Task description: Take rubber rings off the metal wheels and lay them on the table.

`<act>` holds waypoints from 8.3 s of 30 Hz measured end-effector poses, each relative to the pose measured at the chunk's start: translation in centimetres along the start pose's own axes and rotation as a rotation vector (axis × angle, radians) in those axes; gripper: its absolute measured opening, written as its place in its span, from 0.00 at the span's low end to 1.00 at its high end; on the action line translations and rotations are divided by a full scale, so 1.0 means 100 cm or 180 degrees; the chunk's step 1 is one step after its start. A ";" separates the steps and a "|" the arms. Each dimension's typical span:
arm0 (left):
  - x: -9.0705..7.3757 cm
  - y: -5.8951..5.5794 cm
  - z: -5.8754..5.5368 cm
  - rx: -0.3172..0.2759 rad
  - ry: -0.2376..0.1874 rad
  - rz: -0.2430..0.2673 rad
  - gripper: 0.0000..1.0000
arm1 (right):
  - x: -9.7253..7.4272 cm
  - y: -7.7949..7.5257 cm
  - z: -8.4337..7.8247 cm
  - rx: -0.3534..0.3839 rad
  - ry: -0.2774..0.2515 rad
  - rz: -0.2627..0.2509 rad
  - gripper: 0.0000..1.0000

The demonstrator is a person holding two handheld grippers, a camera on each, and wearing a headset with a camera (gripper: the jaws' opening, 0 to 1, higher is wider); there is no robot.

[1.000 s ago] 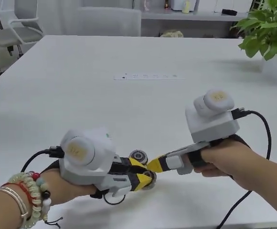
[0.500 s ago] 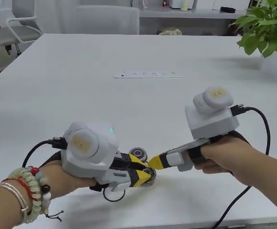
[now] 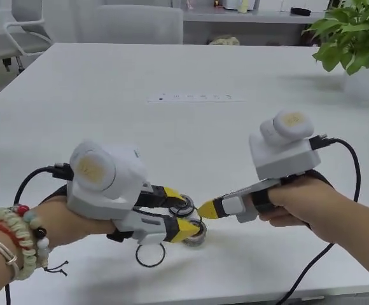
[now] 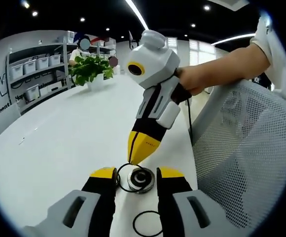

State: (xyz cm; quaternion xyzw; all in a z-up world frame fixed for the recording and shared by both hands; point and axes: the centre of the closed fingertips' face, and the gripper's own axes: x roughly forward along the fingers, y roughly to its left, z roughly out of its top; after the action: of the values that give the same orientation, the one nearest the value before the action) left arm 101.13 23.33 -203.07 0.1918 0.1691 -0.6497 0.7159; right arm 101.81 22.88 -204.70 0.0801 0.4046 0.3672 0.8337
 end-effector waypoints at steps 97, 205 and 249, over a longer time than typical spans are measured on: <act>-0.121 -0.042 -0.035 -0.0507 0.0239 0.0670 0.79 | -0.003 0.028 0.022 -0.0204 -0.0214 0.0230 0.00; -0.124 -0.042 -0.033 -0.0615 0.0139 0.0660 0.72 | -0.020 -0.004 0.052 -0.0197 -0.0739 -0.0336 0.07; -0.060 0.099 0.104 0.0621 -0.0447 0.0604 0.54 | -0.070 -0.037 0.135 -0.0447 -0.1532 -0.0223 0.24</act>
State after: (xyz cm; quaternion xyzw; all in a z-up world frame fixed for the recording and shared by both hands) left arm 110.26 24.21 -190.50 0.2297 0.0357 -0.6044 0.7620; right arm 110.87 17.69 -193.09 0.0930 0.1706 0.3357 0.9217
